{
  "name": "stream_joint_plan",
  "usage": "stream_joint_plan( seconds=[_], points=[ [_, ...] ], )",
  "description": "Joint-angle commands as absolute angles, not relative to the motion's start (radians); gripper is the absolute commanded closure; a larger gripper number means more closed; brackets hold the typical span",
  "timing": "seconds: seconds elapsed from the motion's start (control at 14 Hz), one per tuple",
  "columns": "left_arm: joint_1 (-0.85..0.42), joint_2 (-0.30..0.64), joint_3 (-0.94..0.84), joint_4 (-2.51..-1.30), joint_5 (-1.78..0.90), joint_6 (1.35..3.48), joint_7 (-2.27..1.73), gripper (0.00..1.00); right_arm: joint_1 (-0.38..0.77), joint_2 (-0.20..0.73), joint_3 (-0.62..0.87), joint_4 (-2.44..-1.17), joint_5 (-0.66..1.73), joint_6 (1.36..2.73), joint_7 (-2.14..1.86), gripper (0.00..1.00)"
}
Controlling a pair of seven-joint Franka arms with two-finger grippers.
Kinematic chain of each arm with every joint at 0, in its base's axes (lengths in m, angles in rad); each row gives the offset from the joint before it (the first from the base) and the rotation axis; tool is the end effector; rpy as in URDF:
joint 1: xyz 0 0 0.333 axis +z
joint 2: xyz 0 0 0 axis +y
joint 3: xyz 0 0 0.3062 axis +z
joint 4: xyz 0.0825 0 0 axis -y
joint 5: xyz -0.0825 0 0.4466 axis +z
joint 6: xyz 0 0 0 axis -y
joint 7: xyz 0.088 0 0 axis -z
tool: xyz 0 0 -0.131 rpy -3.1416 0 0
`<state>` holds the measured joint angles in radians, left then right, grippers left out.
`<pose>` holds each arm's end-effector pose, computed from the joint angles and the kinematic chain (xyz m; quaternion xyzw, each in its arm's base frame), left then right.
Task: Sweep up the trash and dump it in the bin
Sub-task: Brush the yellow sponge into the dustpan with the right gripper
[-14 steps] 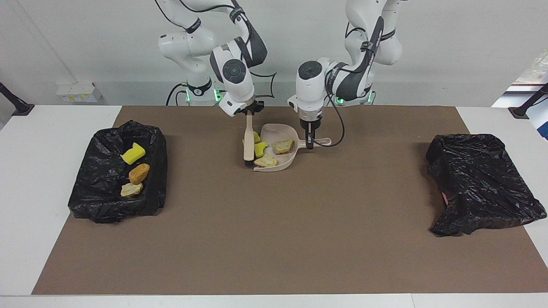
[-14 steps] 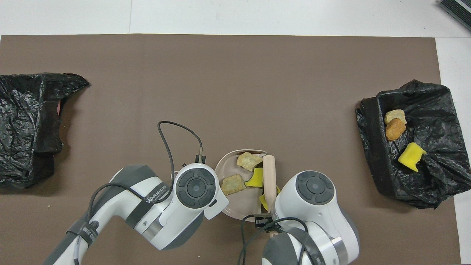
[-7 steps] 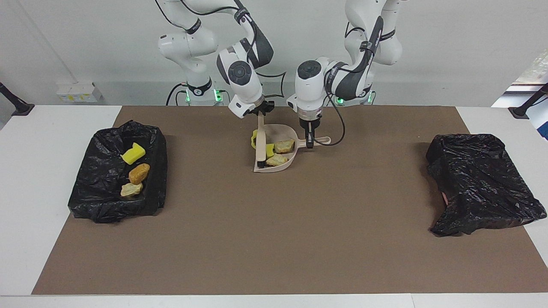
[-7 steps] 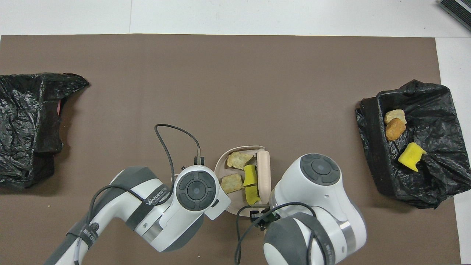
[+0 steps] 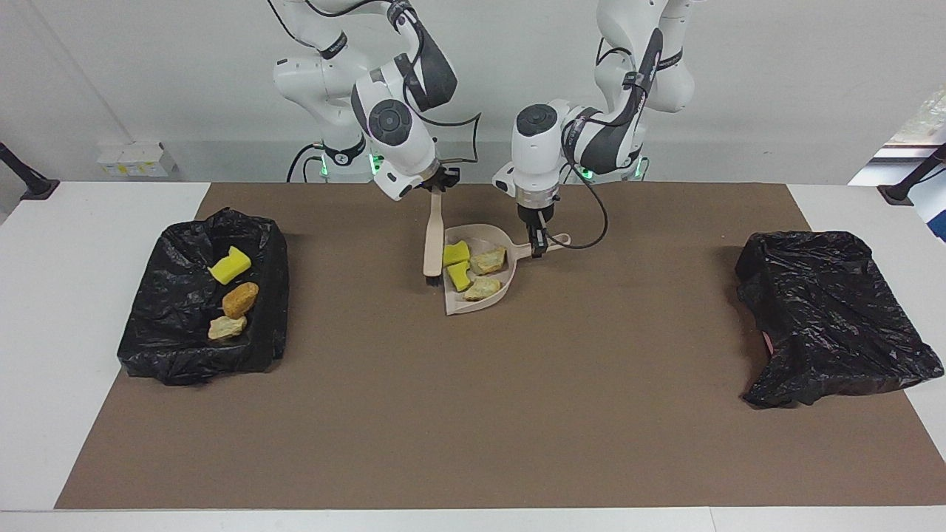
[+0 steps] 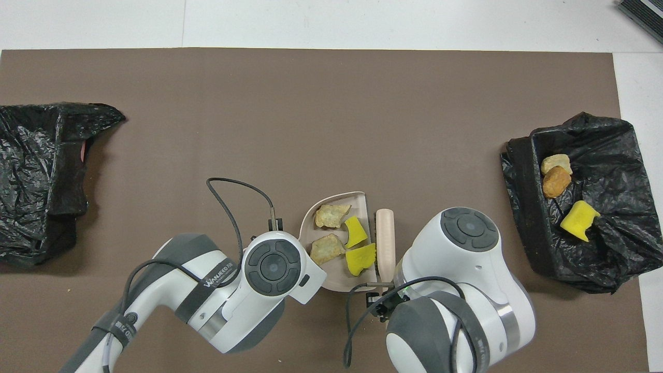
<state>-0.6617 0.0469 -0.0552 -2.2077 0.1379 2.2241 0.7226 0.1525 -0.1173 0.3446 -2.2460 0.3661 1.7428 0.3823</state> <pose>0.4412 -0.3755 0.2836 -0.7220 0.6897 0.0153 0.0527 0.4250 0.2755 0.3272 -0.9699 0.0148 0.2365 0.0555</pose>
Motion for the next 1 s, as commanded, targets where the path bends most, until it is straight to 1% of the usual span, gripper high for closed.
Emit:
stream_joint_plan(
  seconds=[0.0, 0.14, 0.36, 0.5, 0.72, 0.79, 0.93],
  points=[
    [-0.641, 0.029, -0.051, -2.237, 0.14, 2.269, 0.695, 1.0, 0.127, -0.21, 0.351, -2.351, 0.333, 1.77, 0.278, 1.0],
    [-0.629, 0.031, -0.051, -2.238, 0.135, 2.281, 0.667, 1.0, 0.104, -0.21, 0.351, -2.353, 0.26, 1.766, 0.267, 1.0],
    [-0.606, 0.034, -0.051, -2.237, 0.133, 2.287, 0.667, 1.0, 0.081, -0.21, 0.353, -2.355, 0.249, 1.77, 0.271, 1.0],
    [-0.58, 0.049, -0.051, -2.226, 0.127, 2.295, 0.678, 1.0, 0.086, -0.213, 0.357, -2.356, 0.249, 1.784, 0.281, 1.0],
    [-0.511, 0.081, -0.051, -2.197, 0.072, 2.332, 0.679, 1.0, 0.144, -0.235, 0.36, -2.381, 0.262, 1.836, 0.343, 1.0],
    [-0.491, 0.1, -0.051, -2.171, 0.048, 2.333, 0.683, 1.0, 0.182, -0.264, 0.36, -2.405, 0.264, 1.857, 0.354, 1.0],
    [-0.431, 0.136, -0.052, -2.103, 0.038, 2.321, 0.692, 1.0, 0.244, -0.281, 0.362, -2.43, 0.268, 1.894, 0.414, 1.0]
  ],
)
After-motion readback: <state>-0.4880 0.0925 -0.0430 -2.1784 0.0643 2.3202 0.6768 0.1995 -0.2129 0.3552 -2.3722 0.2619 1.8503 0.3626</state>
